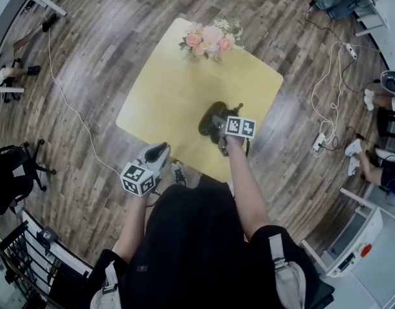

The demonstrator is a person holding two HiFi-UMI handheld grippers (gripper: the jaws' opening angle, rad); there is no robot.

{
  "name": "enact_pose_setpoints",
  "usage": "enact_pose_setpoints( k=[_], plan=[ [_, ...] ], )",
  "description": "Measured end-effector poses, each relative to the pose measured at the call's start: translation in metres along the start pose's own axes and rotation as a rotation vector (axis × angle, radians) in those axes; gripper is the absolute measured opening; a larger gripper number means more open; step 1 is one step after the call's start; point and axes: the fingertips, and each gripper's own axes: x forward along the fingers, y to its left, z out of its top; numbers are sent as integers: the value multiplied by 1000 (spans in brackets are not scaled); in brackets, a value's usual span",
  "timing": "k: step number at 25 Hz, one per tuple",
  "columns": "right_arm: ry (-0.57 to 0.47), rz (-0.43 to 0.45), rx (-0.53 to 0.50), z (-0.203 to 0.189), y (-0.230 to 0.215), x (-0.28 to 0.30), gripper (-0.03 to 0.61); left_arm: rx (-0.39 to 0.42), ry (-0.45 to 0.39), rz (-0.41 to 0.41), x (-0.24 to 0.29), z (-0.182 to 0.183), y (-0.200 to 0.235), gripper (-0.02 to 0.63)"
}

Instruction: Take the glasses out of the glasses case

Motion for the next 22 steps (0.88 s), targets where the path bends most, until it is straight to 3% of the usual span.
enact_pose_setpoints(
  k=[6,13,19,22],
  plan=[
    [-6,10,-3,-1,9,-9,17,21,-11,-14,-6,6,-7,58],
    [-49,-8,-52,0,15,-31,17,51,-29,-42,-17,8,-17,58],
    [-83,150,-304,-18,56,-58,17,94,-31,-73,-38,6,-33,58],
    [-75,170,-405,-36,71,-74,17,122,-42,-86,-49,10,-37,58]
  ],
)
